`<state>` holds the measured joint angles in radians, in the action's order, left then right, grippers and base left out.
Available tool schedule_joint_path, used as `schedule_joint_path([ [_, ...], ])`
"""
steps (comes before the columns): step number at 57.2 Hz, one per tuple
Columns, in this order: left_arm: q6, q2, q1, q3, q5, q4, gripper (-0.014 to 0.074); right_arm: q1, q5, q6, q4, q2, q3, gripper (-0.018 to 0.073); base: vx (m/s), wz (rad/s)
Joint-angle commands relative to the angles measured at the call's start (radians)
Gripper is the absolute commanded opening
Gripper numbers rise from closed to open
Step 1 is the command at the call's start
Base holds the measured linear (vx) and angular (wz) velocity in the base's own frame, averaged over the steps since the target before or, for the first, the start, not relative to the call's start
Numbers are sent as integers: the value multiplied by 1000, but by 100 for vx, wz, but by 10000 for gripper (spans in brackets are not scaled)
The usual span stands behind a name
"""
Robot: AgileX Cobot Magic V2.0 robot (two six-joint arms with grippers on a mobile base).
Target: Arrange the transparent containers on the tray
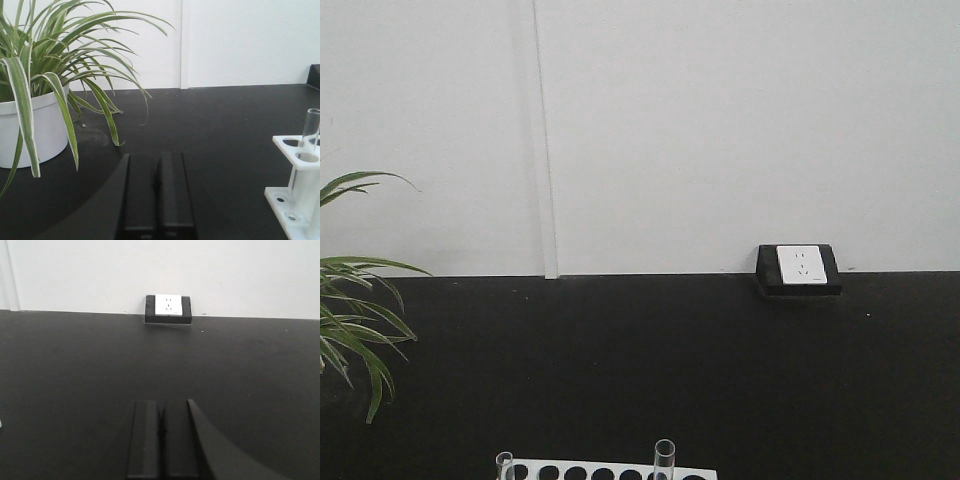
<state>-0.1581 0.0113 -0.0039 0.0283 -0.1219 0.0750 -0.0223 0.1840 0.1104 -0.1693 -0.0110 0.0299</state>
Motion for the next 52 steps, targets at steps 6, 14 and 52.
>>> schedule_joint_path([
  [6,-5,23,-5,34,84,-7,-6,1,-81,-9,-8,-4,10,-11,0,0],
  [14,-5,23,-5,34,84,-7,-6,1,-81,-9,-8,-4,10,-11,0,0],
  [52,-5,23,-5,34,84,-7,-6,1,-83,-9,-8,-4,10,-11,0,0],
])
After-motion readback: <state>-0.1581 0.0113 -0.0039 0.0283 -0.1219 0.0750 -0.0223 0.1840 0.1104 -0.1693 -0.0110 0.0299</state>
